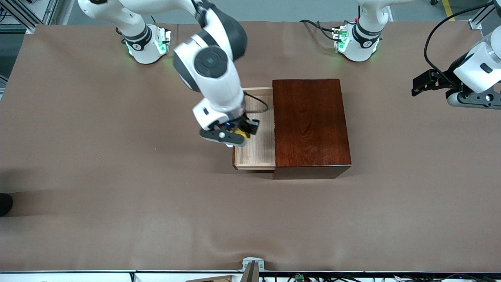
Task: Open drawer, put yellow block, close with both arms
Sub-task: 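Carry the yellow cube with the right gripper over the open drawer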
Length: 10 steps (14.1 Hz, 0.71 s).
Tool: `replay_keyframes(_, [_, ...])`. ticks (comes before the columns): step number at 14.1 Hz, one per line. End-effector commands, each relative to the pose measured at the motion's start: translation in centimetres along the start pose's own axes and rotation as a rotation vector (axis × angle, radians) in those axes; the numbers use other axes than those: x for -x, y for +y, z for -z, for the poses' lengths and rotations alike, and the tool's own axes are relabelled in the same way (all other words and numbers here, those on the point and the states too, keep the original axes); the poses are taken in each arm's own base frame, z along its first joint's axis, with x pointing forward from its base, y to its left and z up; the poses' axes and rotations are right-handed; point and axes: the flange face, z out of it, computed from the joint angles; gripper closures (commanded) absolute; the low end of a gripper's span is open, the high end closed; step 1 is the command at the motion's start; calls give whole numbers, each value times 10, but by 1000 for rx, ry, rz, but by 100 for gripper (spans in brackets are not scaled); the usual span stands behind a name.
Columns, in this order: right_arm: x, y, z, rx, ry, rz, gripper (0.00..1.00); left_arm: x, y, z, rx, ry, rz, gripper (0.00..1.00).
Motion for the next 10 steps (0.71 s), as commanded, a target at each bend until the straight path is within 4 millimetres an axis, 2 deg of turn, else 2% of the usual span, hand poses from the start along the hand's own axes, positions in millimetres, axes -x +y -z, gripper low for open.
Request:
replay_keyframes(1, [-10, -9, -23, -23, 12, -22, 100, 4, 1, 3, -12, -12, -18, 0])
replay_keyframes(6, [-6, -14, -76, -12, 8, -13, 100, -4, 0, 11, -1, 17, -2, 0])
replay_keyframes(8, [-6, -12, -94, -21, 16, -8, 100, -9, -3, 23, 0, 45, 3, 0])
replay_keyframes(10, [6, -18, -110, -10, 8, 9, 100, -11, -25, 28, 11, 82, 43, 0])
